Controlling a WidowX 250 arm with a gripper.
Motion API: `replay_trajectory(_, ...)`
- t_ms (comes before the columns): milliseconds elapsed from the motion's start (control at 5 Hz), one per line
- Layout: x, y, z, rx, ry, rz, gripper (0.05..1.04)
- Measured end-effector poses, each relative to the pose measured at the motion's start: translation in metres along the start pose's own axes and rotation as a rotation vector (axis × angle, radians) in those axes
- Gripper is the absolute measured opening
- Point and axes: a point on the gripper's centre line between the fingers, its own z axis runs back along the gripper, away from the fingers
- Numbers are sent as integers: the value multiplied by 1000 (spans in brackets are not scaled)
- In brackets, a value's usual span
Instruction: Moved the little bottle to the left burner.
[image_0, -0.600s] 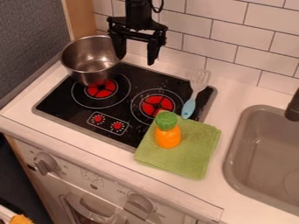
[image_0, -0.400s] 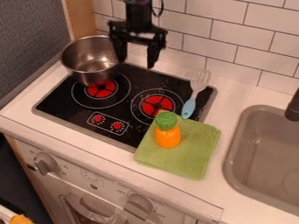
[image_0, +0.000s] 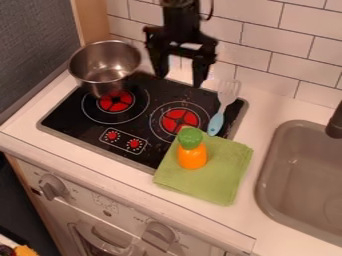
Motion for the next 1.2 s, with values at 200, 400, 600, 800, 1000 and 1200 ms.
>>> replay_trajectory(200, -25, -19, 21, -16, -39, -70, 1000)
replay_trajectory(400, -49, -34, 9, -31, 23, -127, 1000)
replay_trajectory(600, -63, -44, -16, -14, 92, -171, 1000)
replay_trajectory(800, -68, -45, -39, 5, 148, -169, 1000)
replay_trajectory(1000, -67, -46, -54, 18, 188, -164, 942)
replay_trajectory(1200, -62, -47, -54, 21, 181, -171, 668)
